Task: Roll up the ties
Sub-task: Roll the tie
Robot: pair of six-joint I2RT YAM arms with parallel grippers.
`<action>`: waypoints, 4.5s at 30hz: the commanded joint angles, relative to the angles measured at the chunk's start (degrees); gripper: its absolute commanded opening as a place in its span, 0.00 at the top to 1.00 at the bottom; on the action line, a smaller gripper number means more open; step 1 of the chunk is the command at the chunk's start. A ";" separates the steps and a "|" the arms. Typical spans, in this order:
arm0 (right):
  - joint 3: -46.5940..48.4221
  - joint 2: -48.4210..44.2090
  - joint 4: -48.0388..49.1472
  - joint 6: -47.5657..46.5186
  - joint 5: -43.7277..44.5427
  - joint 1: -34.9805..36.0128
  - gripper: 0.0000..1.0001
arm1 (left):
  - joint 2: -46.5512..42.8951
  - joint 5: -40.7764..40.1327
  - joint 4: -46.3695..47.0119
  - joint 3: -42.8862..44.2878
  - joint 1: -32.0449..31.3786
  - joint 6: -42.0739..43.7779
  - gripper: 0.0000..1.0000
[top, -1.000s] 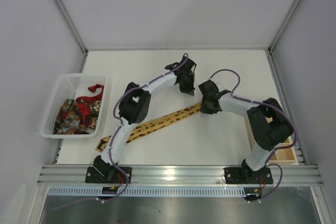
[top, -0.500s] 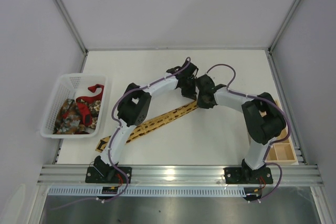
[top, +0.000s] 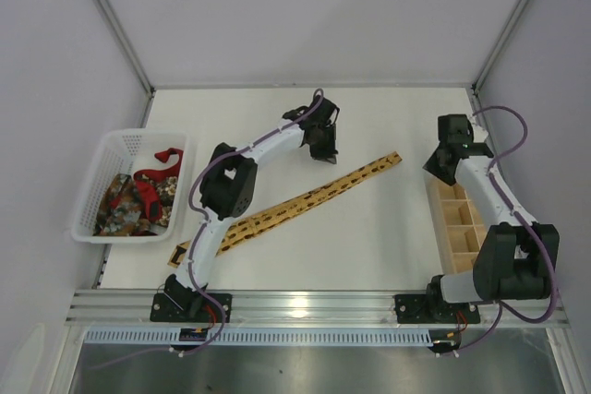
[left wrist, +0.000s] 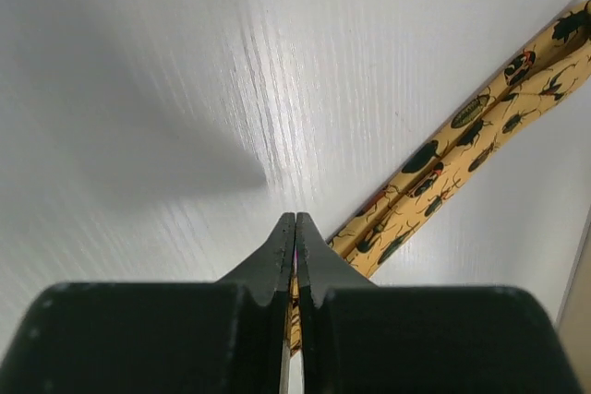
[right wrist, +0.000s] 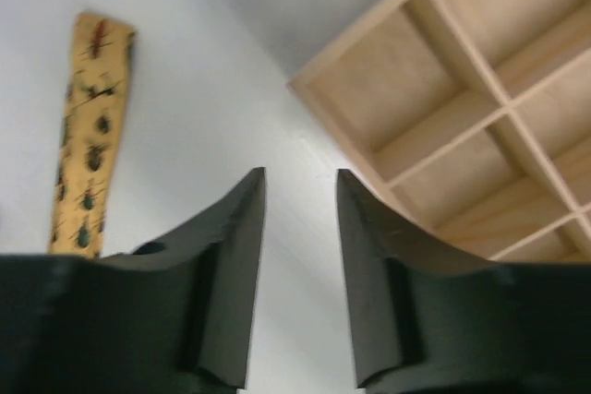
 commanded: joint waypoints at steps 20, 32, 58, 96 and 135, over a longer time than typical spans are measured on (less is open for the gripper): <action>0.13 19.78 15.25 -10.10 -4.57 -14.02 0.57 | -6.19 5.42 4.84 -0.45 -3.85 -0.78 0.94; 15.61 31.93 18.78 -20.14 -8.63 -13.14 0.52 | -1.71 7.26 4.49 5.52 -4.03 -0.88 0.92; 22.53 31.55 17.91 -20.14 -13.28 4.86 0.38 | -6.18 2.61 6.59 0.97 -4.82 -0.96 0.92; -2.24 1.96 -3.10 -2.04 -8.09 6.56 0.44 | -15.51 10.95 8.44 -13.89 -14.22 0.53 0.95; -22.45 -8.95 8.67 -10.20 -31.02 -16.74 0.45 | 3.92 16.76 16.10 -1.06 -18.97 -10.28 1.00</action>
